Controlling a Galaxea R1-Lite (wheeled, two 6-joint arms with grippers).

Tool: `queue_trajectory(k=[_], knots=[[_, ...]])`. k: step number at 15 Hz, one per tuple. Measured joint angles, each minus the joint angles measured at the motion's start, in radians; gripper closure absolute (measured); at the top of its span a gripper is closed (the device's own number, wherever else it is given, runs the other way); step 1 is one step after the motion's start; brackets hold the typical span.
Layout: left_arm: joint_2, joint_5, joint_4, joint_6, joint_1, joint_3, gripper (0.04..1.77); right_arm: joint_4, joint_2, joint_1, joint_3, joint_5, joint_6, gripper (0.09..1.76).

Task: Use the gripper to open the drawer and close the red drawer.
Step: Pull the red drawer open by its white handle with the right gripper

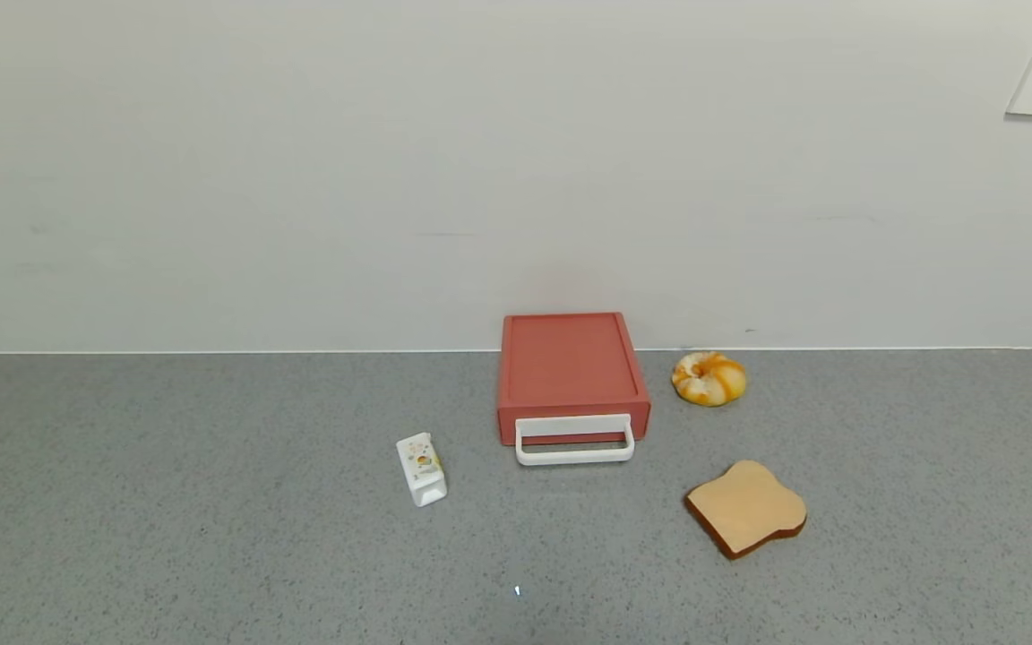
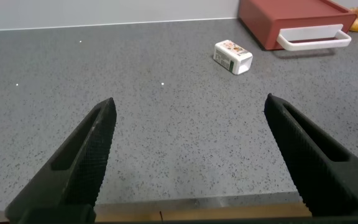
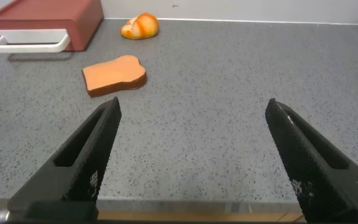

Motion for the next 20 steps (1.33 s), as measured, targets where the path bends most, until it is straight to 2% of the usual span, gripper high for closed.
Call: queue_trajectory(k=[7,11,14,20], knots=[[0.0,0.0,0.0,0.001,0.0,0.0,0.09,0.012,0.0,-0.002,-0.01,0.002,-0.001,0.14],[0.0,0.0,0.001,0.002,0.0,0.0,0.09,0.098,0.051,0.0,-0.133,0.005,0.0,0.14],[0.0,0.0,0.001,0.001,0.0,0.0,0.09,0.113,0.18,0.006,-0.245,0.006,0.0,0.14],[0.0,0.0,0.003,0.001,0.0,-0.001,0.09,0.116,0.577,0.037,-0.538,0.063,0.005,0.14]])
